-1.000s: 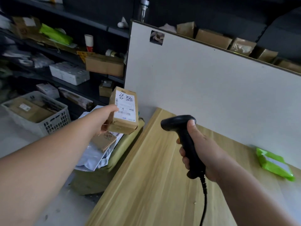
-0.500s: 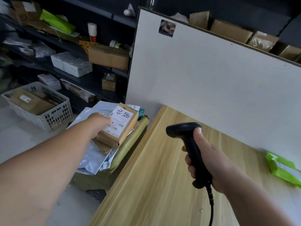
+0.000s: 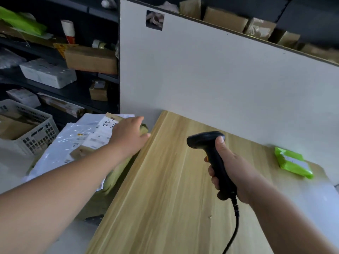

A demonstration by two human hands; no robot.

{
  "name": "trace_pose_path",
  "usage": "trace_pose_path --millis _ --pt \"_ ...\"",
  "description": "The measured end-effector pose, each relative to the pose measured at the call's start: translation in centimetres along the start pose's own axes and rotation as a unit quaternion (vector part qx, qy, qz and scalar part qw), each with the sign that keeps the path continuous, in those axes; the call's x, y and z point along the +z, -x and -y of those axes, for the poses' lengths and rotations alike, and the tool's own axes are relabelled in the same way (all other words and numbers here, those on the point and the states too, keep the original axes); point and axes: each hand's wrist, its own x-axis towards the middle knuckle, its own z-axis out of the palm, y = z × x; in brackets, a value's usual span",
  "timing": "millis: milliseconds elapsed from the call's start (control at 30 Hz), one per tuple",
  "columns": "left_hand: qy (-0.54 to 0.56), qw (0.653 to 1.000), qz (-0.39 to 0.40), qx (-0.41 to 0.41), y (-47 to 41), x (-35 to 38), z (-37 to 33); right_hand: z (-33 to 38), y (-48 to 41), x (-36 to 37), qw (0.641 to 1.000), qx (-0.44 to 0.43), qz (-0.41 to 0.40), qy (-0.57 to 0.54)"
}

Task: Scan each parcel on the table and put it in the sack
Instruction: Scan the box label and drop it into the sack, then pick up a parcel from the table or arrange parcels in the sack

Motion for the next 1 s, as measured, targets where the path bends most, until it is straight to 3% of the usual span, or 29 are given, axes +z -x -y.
trace_pose_path --millis 100,233,667,800,1000 --pt "-0.029 0.993 0.050 0.102 -0.1 2.6 -5.5 -1.6 0.8 -4.1 0.999 0.007 -0.044 -0.026" --pt "-0.058 0.979 0.089 0.174 -0.2 6.6 -13.1 -4.4 2.0 -10.5 0.993 0.013 -0.098 -0.064" --pt "-0.096 0.945 0.172 0.263 -0.9 22.9 -36.9 -14.0 1.5 -37.1 0.973 0.054 -0.216 -0.064" --pt "-0.074 0.952 0.201 0.221 -2.2 28.2 -43.2 -15.4 -0.7 -44.1 0.968 0.049 -0.238 -0.064" --pt "0.065 0.961 0.269 0.010 -5.0 35.3 -50.1 -17.6 -5.9 -49.9 0.951 0.033 -0.272 -0.145"
